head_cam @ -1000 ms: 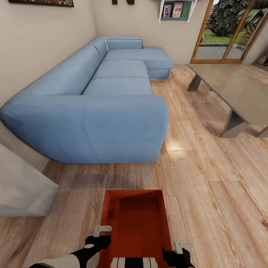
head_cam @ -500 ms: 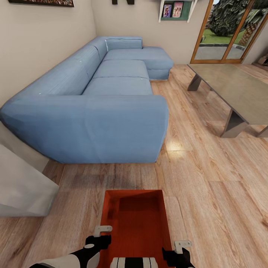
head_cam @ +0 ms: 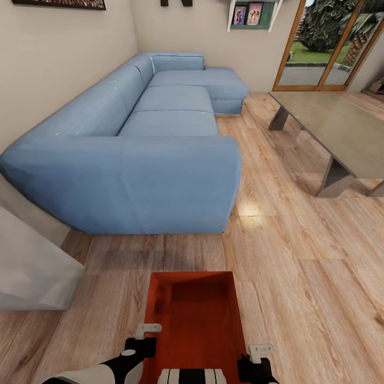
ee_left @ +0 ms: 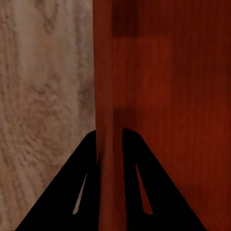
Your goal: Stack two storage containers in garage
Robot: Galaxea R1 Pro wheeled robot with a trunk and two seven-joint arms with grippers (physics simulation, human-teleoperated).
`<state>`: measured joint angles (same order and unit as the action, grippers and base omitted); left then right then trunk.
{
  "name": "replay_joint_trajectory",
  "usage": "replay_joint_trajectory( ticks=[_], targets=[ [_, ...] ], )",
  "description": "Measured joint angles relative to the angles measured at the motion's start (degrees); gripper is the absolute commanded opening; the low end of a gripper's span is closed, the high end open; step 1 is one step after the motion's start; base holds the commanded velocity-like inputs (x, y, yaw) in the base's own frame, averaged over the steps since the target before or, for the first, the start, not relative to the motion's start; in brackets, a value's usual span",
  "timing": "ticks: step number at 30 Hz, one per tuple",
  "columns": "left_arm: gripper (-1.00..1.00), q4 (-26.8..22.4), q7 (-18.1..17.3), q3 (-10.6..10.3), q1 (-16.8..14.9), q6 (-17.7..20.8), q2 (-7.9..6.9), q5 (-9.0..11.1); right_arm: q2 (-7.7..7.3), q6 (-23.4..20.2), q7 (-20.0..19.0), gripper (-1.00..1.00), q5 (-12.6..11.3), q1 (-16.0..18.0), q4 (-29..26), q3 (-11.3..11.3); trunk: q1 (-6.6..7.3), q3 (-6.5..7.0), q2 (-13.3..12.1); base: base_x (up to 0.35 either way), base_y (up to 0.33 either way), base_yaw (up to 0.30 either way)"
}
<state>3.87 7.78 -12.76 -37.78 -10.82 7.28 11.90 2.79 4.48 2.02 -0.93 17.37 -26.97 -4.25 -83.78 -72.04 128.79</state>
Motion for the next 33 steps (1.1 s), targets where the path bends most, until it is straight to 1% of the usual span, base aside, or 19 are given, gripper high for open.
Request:
replay_joint_trajectory(
  ticks=[17, 24, 28, 33],
  targets=[
    [-1.00, 0.00, 0.13, 0.00, 0.00, -0.02, 0.08, 0.17, 0.00, -0.09, 0.01, -1.00, 0.02, 0.01, -0.02, 0.01, 0.00, 0.00, 0.00, 0.000, 0.000, 0.000],
    [-1.00, 0.08, 0.02, -0.63, -0.01, -0.17, 0.13, 1.12, -0.02, 0.08, 0.14, -1.00, -0.10, 0.02, -0.04, -0.14, 0.00, 0.00, 0.00, 0.000, 0.000, 0.000],
    [-1.00, 0.15, 0.20, -1.41, -0.01, -0.30, 0.31, 2.02, -0.08, 0.08, 0.24, -1.00, -0.04, 0.01, -0.09, -0.16, 0.00, 0.00, 0.00, 0.000, 0.000, 0.000],
    [-1.00, 0.15, 0.14, -1.39, -0.01, -0.31, 0.27, 2.00, -0.07, 0.08, 0.24, -1.00, -0.04, 0.02, -0.09, -0.18, 0.00, 0.00, 0.00, 0.000, 0.000, 0.000]
  ],
)
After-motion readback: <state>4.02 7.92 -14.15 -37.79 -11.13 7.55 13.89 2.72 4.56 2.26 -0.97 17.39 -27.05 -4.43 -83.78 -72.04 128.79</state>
